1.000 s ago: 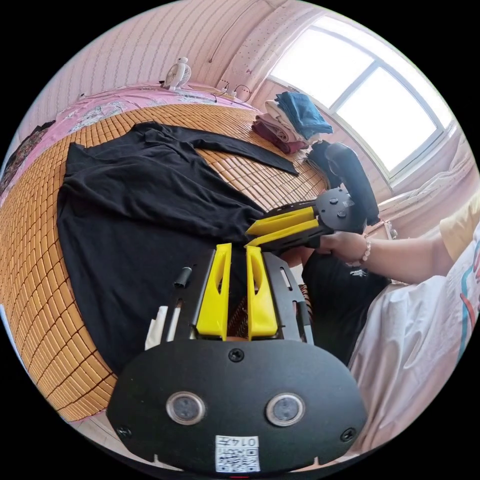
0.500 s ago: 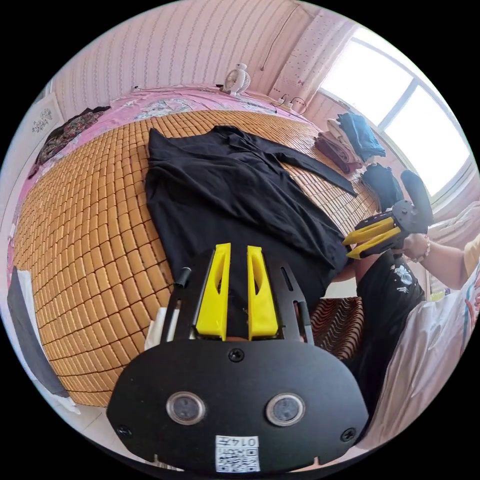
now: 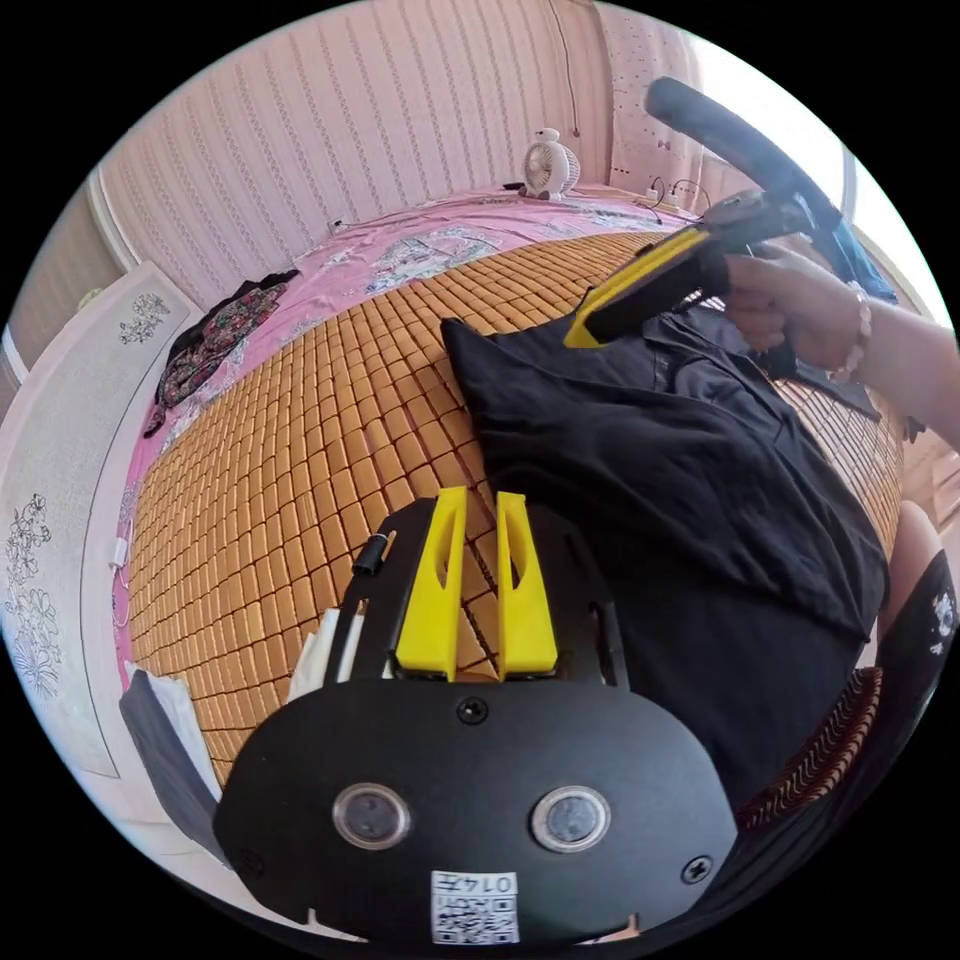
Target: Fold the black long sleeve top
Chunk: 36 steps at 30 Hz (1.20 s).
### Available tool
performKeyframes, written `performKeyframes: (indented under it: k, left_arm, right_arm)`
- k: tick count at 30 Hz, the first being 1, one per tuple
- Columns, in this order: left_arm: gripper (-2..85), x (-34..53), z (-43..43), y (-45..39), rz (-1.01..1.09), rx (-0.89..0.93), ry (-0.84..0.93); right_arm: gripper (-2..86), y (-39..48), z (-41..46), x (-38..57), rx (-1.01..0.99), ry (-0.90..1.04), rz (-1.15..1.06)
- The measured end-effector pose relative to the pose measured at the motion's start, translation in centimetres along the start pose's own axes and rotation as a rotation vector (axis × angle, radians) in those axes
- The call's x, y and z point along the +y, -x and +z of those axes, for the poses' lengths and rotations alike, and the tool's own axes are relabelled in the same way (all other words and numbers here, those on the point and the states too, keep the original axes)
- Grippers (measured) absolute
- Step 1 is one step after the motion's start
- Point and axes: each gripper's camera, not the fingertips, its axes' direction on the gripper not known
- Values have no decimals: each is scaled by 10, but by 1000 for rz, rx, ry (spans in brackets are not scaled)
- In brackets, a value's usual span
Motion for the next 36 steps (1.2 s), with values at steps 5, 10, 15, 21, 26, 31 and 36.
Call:
performKeyframes:
  k: [5,10,15,21,26,31,36]
  left_arm:
    - [12,-4,36,7,60,45,81]
    - [-9,18,35,30,3,69,25]
    - [-10,34,43,73,-198,151,38]
    - [-8,75,-18,54,-187,177,-69]
    - [6,122,-52,-40,-127,489,-74]
    - [31,143,-50,-149,-59,642,64]
    - [36,129,-57,-184,12,576,94]
  right_arm:
    - [98,-14,42,-78,19,47,35]
    - [18,-27,52,-114,7,42,20]
    - [129,-49,47,-127,-31,49,93]
    - [110,-55,-59,-32,-44,-136,65]
    - [74,-38,-108,134,47,-51,123]
    - [79,-9,-118,266,35,97,293]
    - [30,3,-105,298,17,146,337]
